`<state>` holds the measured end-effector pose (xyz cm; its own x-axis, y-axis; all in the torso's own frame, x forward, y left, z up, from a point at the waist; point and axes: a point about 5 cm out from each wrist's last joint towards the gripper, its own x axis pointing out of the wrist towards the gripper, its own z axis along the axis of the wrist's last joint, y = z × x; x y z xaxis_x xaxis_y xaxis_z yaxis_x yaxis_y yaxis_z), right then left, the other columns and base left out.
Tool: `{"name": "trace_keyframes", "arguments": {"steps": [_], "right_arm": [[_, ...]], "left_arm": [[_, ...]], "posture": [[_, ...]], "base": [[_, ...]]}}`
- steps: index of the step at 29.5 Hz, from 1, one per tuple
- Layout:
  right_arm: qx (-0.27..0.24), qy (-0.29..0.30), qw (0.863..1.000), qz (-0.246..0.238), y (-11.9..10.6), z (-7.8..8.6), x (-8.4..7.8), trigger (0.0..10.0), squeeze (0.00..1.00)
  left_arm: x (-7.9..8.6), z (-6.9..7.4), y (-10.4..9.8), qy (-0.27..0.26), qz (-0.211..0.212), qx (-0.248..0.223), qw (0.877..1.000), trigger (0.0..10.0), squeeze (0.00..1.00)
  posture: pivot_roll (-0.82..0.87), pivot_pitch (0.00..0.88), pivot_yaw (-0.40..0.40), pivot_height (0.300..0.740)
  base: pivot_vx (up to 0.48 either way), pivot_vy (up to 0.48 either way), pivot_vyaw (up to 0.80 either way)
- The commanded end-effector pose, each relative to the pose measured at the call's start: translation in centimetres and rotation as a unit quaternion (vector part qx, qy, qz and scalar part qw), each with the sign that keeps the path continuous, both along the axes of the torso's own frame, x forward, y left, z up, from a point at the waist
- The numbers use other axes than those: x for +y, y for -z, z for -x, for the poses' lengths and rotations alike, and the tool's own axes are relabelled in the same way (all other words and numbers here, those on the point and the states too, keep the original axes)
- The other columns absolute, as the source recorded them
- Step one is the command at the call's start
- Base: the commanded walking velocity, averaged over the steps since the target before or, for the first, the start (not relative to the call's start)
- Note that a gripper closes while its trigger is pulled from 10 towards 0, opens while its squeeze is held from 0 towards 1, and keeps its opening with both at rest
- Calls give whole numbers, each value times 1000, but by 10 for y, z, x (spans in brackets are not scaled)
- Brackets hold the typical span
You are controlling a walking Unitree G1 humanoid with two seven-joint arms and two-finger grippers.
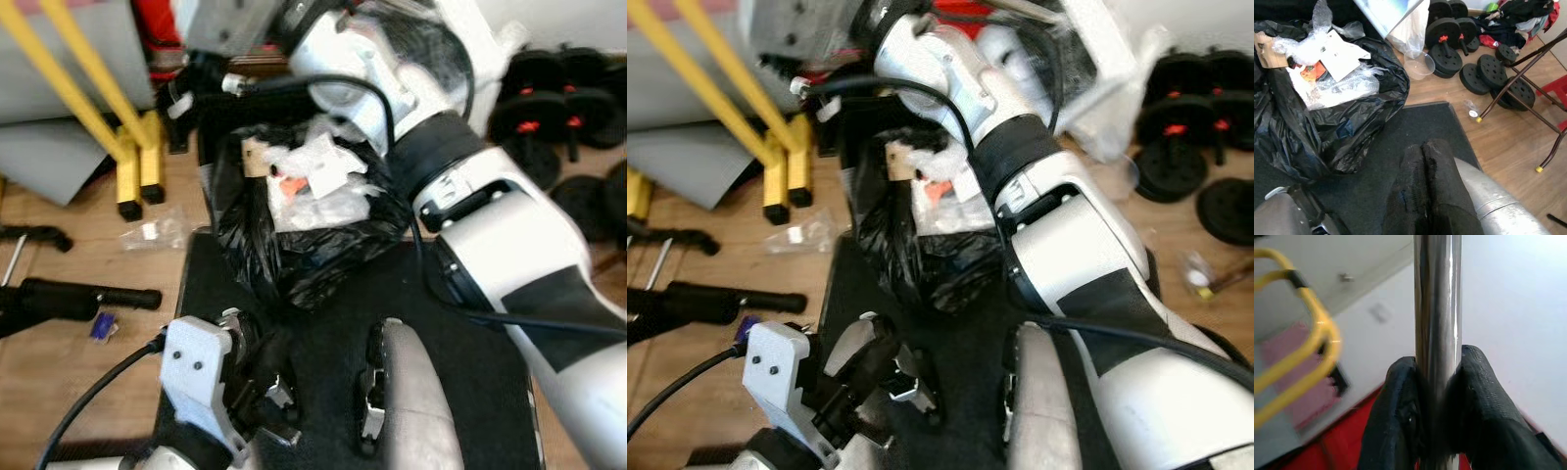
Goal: Sweep floor
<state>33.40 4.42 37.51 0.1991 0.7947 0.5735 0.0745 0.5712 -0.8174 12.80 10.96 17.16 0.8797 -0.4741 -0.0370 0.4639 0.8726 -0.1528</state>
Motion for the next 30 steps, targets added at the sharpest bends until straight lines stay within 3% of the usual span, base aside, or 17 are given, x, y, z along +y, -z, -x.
{"name": "trace_keyframes", "arguments": {"steps": [1,2,3,5,7,8,10,19,22,23,24,26,30], "right_arm": [[13,-48,996,67,31,12,23,10000,0],[13,-48,996,67,31,12,23,10000,0],[40,-47,993,98,53,10,28,10000,0],[40,-47,993,98,53,10,28,10000,0],[87,-13,980,177,106,4,29,10000,0],[87,-13,980,177,106,4,29,10000,0],[107,23,975,192,127,-3,21,10000,0],[91,74,984,134,101,-20,4,10000,0],[75,97,988,91,73,-28,-10,10000,0],[75,97,988,91,73,-28,-10,10000,0],[45,97,993,59,46,-29,-21,10000,0],[15,94,995,42,28,-27,-27,10000,0],[-3,95,995,31,16,-26,-30,10000,0]], "left_arm": [[-1,6,1,-5,-1,16,1000,10000,0],[-1,6,1,-5,-1,16,1000,10000,0],[-1,7,1,-6,0,16,1000,10000,0],[-1,7,1,-6,0,16,1000,10000,0],[-1,8,0,-7,0,17,1000,10000,0],[-1,8,0,-7,0,17,1000,10000,0],[-1,8,0,-8,0,17,1000,10000,0],[0,8,0,-9,-2,18,1000,10000,0],[1,7,1,-10,-4,17,1000,10000,0],[1,7,1,-10,-4,17,1000,10000,0],[1,6,1,-10,-5,16,1000,10000,0],[1,5,2,-10,-6,16,1000,10000,0],[1,5,2,-9,-7,15,1000,10000,0]], "posture": [[22,326,-47,615],[22,326,-47,615],[25,331,-46,615],[25,331,-46,615],[29,335,-46,615],[29,335,-46,615],[29,339,-45,615],[25,331,-39,615],[24,325,-34,615],[24,325,-34,615],[19,321,-30,615],[17,319,-28,615],[14,315,-26,615]], "base": [[0,0,0],[0,0,0],[0,0,0],[0,0,0],[0,0,0],[0,0,0],[0,0,0],[0,0,0],[0,0,0],[0,0,0],[0,0,0],[0,0,0],[0,0,0]]}}
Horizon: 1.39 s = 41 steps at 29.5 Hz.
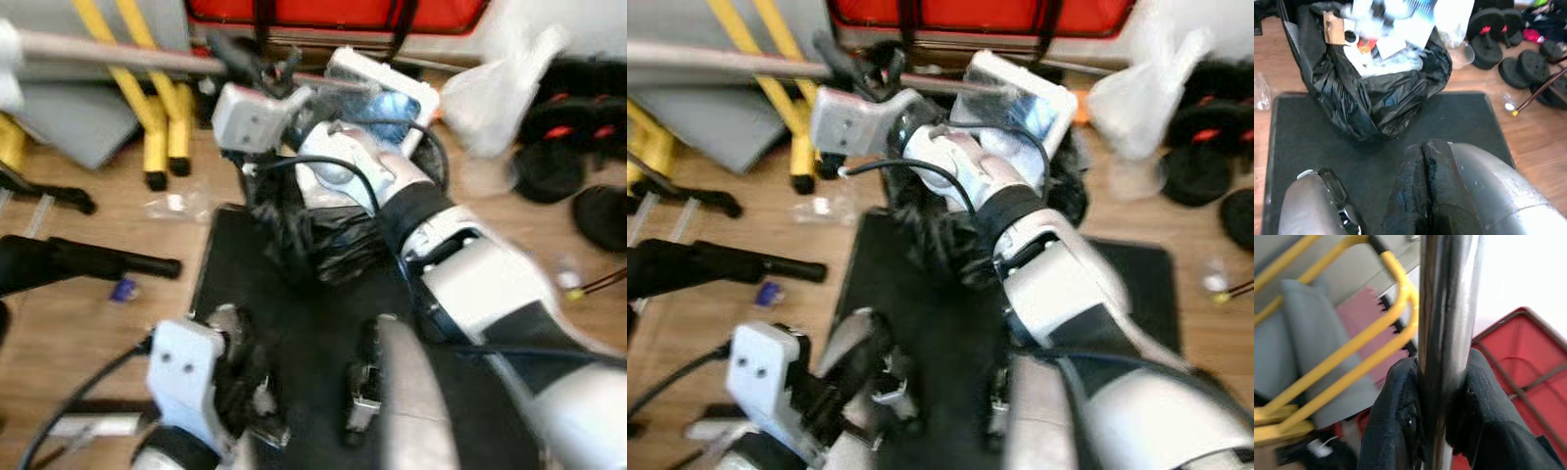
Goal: Sweep floor
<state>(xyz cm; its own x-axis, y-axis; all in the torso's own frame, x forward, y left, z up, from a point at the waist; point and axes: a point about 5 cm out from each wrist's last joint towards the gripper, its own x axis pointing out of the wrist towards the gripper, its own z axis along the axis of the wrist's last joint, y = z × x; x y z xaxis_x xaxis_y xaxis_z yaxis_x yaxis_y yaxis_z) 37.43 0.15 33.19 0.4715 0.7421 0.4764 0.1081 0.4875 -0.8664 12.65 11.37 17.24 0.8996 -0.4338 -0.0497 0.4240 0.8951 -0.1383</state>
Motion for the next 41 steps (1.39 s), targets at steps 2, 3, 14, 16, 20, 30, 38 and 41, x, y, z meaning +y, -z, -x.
{"name": "trace_keyframes", "arguments": {"steps": [2,3,14,16,20,30,38,41], "right_arm": [[-60,-40,997,-17,-34,14,9,10000,0],[-60,-40,997,-17,-34,14,9,10000,0],[-111,-19,993,-21,-59,14,-9,10000,0],[-132,-12,991,-17,-64,15,-10,10000,0],[-171,-1,985,-16,-72,18,-8,10000,0],[-191,-44,980,-24,-60,29,16,10000,0],[40,-205,972,103,38,48,64,10000,0],[59,-199,968,141,67,49,66,10000,0]], "left_arm": [[-2,3,3,11,-4,11,1000,10000,0],[-2,3,3,11,-4,11,1000,10000,0],[1,-2,7,-13,-31,16,999,10000,0],[1,-2,7,-13,-31,15,999,10000,0],[1,-1,6,-13,-30,14,999,10000,0],[-1,1,4,-13,-30,12,999,10000,0],[-3,0,3,-12,-27,9,1000,10000,0],[-3,0,3,-13,-26,7,1000,10000,0]], "posture": [[16,311,-26,615],[16,311,-26,615],[23,307,-20,615],[26,308,-20,615],[32,310,-21,615],[37,317,-24,615],[35,311,-34,615],[33,310,-33,615]], "base": [[0,0,0],[0,0,0],[0,-241,0],[0,0,0],[0,0,0],[0,0,0],[0,0,0],[0,0,0]]}}
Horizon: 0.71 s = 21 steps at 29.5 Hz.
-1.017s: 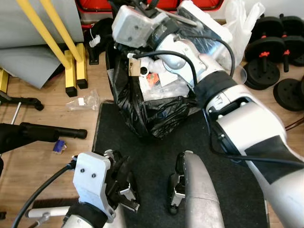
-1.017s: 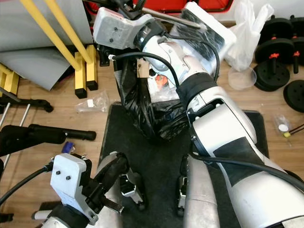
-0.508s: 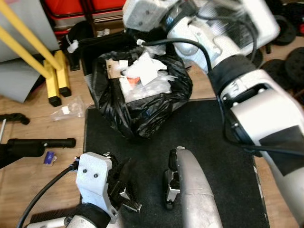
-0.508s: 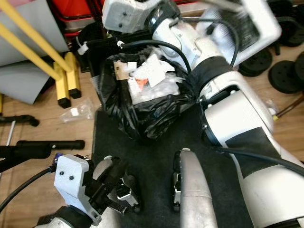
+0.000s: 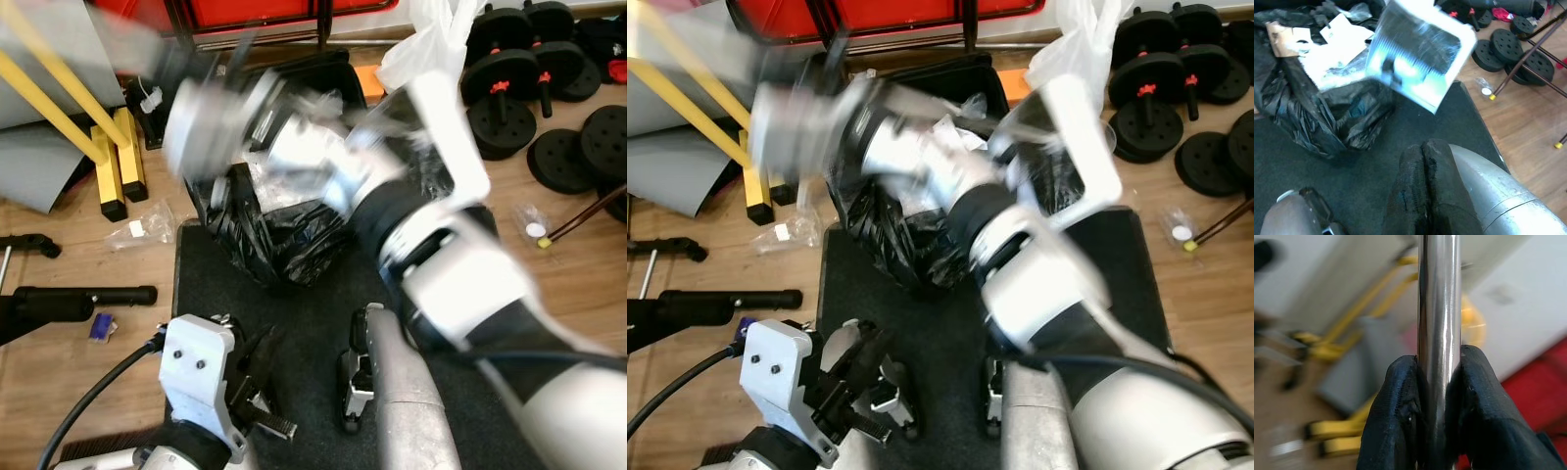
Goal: Sweep floor
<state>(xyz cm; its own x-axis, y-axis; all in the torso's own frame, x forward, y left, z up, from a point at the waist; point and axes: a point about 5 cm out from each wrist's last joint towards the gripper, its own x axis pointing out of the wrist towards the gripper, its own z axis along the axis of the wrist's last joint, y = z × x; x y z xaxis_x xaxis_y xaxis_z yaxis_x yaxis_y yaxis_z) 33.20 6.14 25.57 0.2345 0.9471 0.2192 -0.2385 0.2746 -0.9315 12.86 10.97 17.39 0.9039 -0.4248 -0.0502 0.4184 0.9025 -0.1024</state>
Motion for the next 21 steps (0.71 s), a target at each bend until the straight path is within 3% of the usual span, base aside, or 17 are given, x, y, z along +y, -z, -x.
{"name": "trace_keyframes", "arguments": {"steps": [1,6,8,11,12,16,17,19,21], "right_arm": [[-69,-1,997,33,-2,2,3,10000,0],[-92,48,994,16,-7,-9,-7,10000,0],[-109,105,986,-75,-42,-23,-28,10000,0],[-112,122,980,-109,-54,-27,-36,10000,0],[-104,129,976,-144,-69,-30,-46,10000,0],[-107,130,967,-192,-94,-30,-59,10000,0],[-116,131,962,-210,-103,-30,-63,10000,0],[-180,130,942,-251,-136,-22,-69,10000,0],[-180,130,942,-251,-136,-22,-69,10000,0]], "left_arm": [[1,2,4,-10,-10,13,1000,10000,0],[1,1,4,-10,-10,12,1000,10000,0],[1,0,4,-10,-9,10,1000,10000,0],[1,0,4,-9,-9,9,1000,10000,0],[1,0,4,-9,-9,9,1000,10000,0],[1,0,5,-9,-10,9,1000,10000,0],[2,0,5,-9,-10,9,1000,10000,0],[2,0,5,-8,-11,10,1000,10000,0],[2,0,5,-8,-11,10,1000,10000,0]], "posture": [[34,311,-36,615],[28,306,-33,615],[23,302,-33,615],[23,302,-33,615],[22,301,-31,615],[24,299,-28,615],[24,299,-28,615],[29,294,-23,615],[29,294,-23,615]], "base": [[0,0,0],[0,0,0],[0,0,0],[0,0,0],[0,0,0],[0,0,0],[0,0,0],[0,0,0],[0,0,0]]}}
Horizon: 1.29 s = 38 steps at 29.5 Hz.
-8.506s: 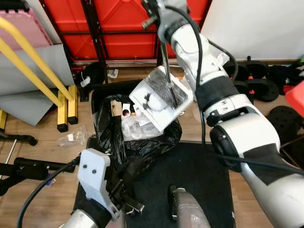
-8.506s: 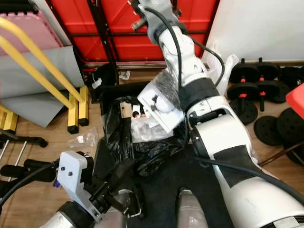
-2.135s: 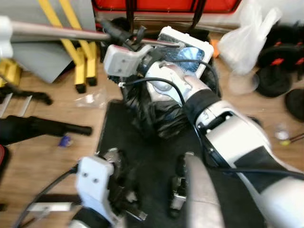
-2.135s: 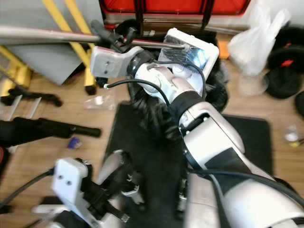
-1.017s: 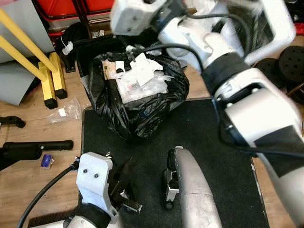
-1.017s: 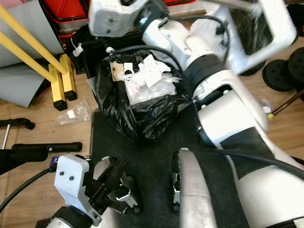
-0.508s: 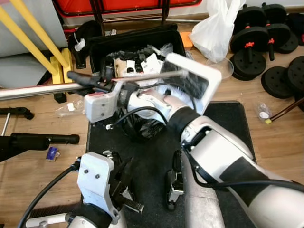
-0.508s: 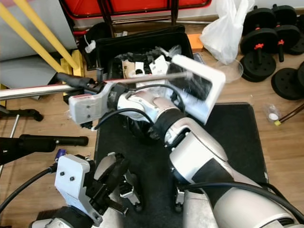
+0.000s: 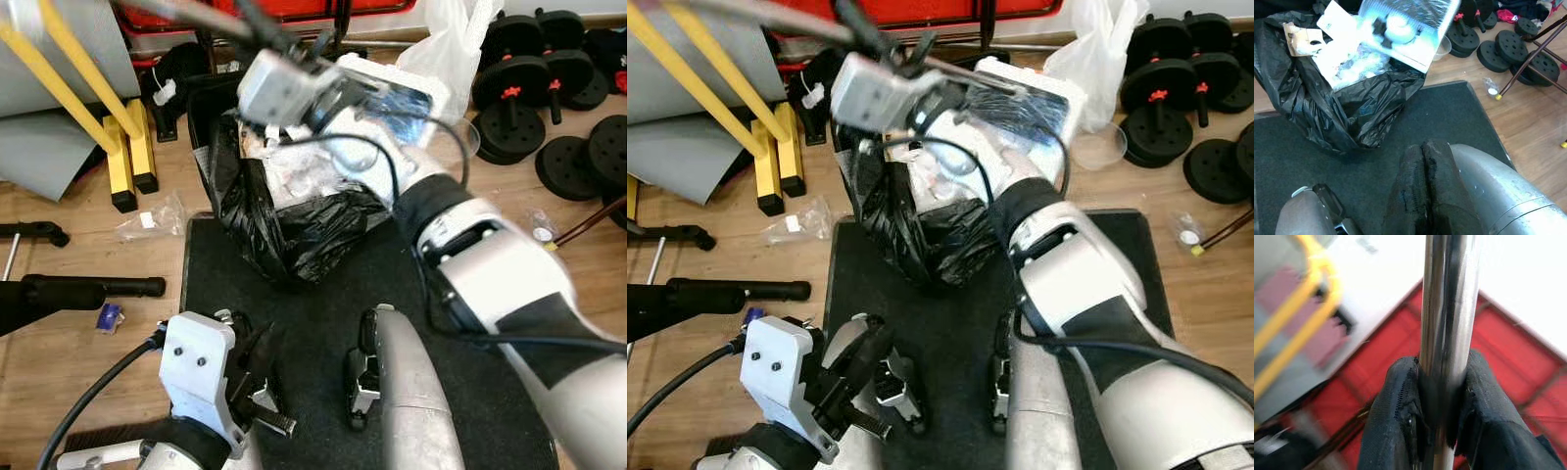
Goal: Sweep floor
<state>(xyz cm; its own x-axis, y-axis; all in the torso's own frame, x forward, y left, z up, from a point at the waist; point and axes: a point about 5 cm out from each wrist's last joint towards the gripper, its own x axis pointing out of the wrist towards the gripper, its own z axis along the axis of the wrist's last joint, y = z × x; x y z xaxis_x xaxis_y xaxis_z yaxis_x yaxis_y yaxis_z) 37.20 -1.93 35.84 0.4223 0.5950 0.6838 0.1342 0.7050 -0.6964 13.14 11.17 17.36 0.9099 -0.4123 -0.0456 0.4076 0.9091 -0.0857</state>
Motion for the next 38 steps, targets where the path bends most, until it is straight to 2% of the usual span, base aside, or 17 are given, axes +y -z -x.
{"name": "trace_keyframes", "arguments": {"steps": [1,6,10,11,12,14,18,22,24,26,28,29,30,32,34,35,38], "right_arm": [[-82,-30,996,5,-34,18,11,10000,0],[-163,-24,986,-7,-62,32,17,10000,0],[-100,-64,993,-11,-45,31,30,10000,0],[-24,-93,995,-28,-22,25,35,10000,0],[-24,-93,995,-28,-22,25,35,10000,0],[113,-139,981,68,45,21,53,10000,0],[137,-127,978,95,69,19,51,10000,0],[197,-87,976,-17,73,1,19,10000,0],[197,-87,976,-17,73,1,19,10000,0],[224,-62,964,-127,59,-12,-16,10000,0],[224,-62,964,-127,59,-12,-16,10000,0],[251,-69,942,-211,49,-19,-39,10000,0],[251,-69,942,-211,49,-19,-39,10000,0],[293,-130,883,-343,35,-23,-83,10000,0],[293,-130,883,-343,35,-23,-83,10000,0],[307,-179,855,-379,31,-16,-109,10000,0],[318,-186,857,-361,33,-6,-126,10000,0]], "left_arm": [[1,3,5,-1,-4,15,1000,10000,0],[1,3,6,-1,-6,16,1000,10000,0],[1,3,6,-1,-6,17,1000,10000,0],[1,3,7,-2,-6,17,1000,10000,0],[1,3,7,-2,-6,17,1000,10000,0],[2,2,7,-3,-6,17,1000,10000,0],[2,1,7,-3,-5,16,1000,10000,0],[3,0,8,-2,-5,16,1000,10000,0],[3,0,8,-2,-5,16,1000,10000,0],[3,-2,9,-1,-5,15,1000,10000,0],[3,-2,9,-1,-5,15,1000,10000,0],[4,-2,10,-1,-6,14,1000,10000,0],[4,-2,10,-1,-6,14,1000,10000,0],[5,-5,12,-2,-8,13,1000,10000,0],[5,-5,12,-2,-8,13,1000,10000,0],[6,-7,13,-2,-10,12,1000,10000,0],[7,-8,15,-1,-12,12,1000,10000,0]], "posture": [[29,294,-23,615],[32,293,-22,615],[35,288,-25,615],[32,287,-27,615],[32,287,-27,615],[30,284,-24,615],[26,284,-22,615],[17,279,-15,615],[17,279,-15,615],[15,268,-14,615],[15,268,-14,615],[14,262,-13,615],[14,262,-13,615],[10,253,-9,615],[10,253,-9,615],[3,244,-5,615],[-7,240,-1,615]], "base": [[0,0,0],[0,0,0],[0,0,0],[0,0,0],[0,0,0],[0,0,0],[0,0,0],[0,0,0],[0,0,0],[0,0,0],[0,0,0],[0,0,0],[0,0,0],[0,0,0],[0,0,0],[0,0,0],[0,0,0]]}}
